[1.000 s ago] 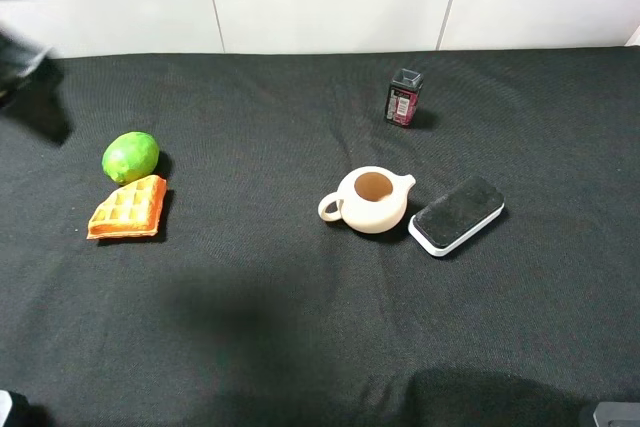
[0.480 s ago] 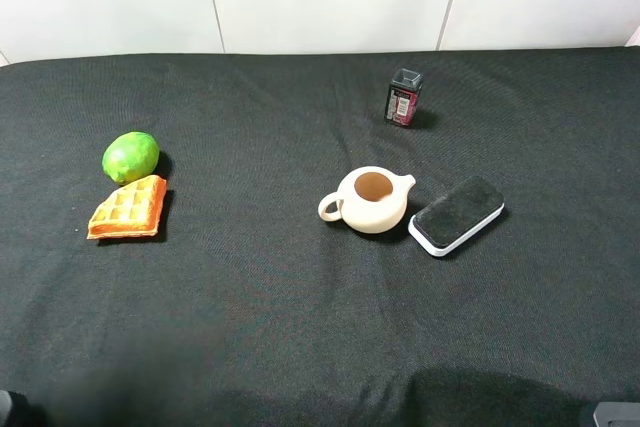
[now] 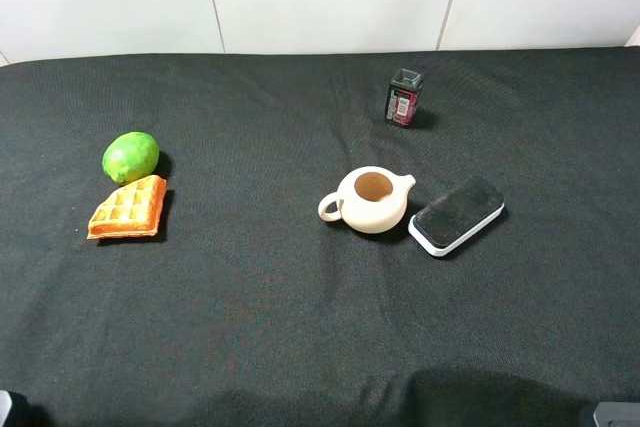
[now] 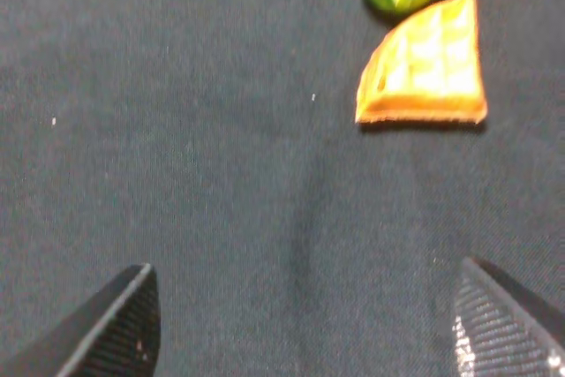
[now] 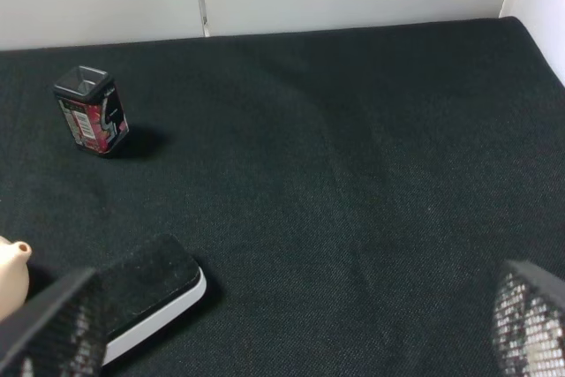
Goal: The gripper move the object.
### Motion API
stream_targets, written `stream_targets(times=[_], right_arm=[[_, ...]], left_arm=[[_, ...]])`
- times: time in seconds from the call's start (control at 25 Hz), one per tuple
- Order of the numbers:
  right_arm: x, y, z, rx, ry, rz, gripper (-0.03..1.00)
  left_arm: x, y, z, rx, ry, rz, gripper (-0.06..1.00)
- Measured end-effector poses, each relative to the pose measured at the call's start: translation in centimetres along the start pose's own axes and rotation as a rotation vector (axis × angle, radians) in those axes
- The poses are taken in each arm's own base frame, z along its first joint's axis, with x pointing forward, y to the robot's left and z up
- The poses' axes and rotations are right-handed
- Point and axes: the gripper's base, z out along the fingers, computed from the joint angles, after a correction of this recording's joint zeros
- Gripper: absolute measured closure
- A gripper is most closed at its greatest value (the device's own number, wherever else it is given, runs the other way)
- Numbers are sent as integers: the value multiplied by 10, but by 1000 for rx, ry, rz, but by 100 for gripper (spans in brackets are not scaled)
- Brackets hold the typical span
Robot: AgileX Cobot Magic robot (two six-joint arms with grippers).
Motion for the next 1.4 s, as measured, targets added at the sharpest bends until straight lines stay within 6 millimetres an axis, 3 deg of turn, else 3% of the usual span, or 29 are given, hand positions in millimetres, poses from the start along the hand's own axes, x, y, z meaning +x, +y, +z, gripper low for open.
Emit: stream_targets(times=[0.24, 0.84, 1.4], right_arm=[[0, 0, 0, 0, 0, 0, 31], [0, 1, 0, -9, 0, 5, 31], [0, 1, 0, -9, 0, 5, 31]], left_arm=[[14, 4, -12, 21, -125, -17, 27], [11, 0, -1, 41, -181, 124, 27], [11, -1, -1, 44, -181, 133, 27]])
